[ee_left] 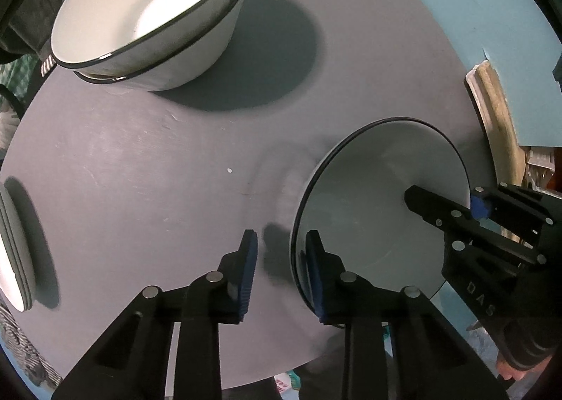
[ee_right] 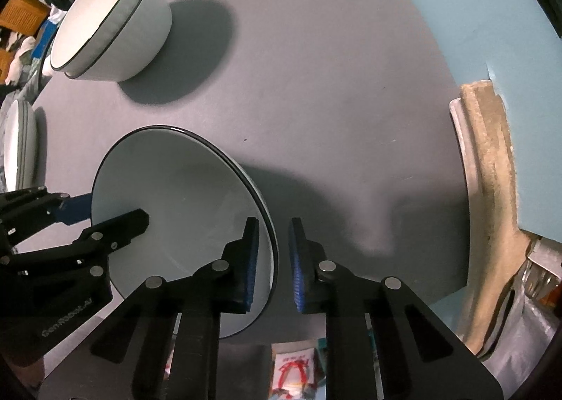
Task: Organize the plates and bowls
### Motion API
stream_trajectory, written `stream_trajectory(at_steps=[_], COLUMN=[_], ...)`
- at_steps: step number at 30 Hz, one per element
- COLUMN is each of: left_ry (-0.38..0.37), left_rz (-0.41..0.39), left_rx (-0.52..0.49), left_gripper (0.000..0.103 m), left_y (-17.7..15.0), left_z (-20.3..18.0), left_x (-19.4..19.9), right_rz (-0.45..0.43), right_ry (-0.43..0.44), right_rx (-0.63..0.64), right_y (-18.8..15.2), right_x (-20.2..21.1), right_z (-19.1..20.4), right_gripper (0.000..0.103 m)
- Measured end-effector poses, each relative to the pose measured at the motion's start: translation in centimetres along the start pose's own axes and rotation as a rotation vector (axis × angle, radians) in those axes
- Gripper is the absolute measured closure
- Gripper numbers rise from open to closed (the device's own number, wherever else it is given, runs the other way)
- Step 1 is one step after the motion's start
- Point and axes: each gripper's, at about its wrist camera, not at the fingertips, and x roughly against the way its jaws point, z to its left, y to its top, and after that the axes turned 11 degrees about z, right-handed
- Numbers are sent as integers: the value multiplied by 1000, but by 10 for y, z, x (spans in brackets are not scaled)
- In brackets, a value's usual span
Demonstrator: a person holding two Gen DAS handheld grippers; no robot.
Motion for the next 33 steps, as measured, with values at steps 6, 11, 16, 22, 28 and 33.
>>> stream_trajectory(at_steps=[6, 11, 16, 22, 28, 33], left_ry=[-31, -63, -59, -60, -52, -64], left_rz=[7, -2, -14, -14, -12, -19], left_rx=[22, 19, 30, 45, 58, 71], left_gripper=[80, 95, 96, 96, 96, 96], left_y=[-3, -4, -7, -6, 1, 6], left_z=[-2, -10, -8, -7, 1, 6], left_x=[-7, -6, -2, 3, 5, 19], right_rz=[16, 24, 29, 38, 51, 45], right_ry=[-3, 0, -12, -7, 14, 14], right_rx=[-10, -12, -11, -33, -49, -44], right_y=[7, 13, 17, 17, 26, 31], right_x=[0, 0, -3, -4, 0, 11], right_z=[3, 0, 6, 8, 8, 14], right_gripper=[92, 94, 94, 96, 96, 97])
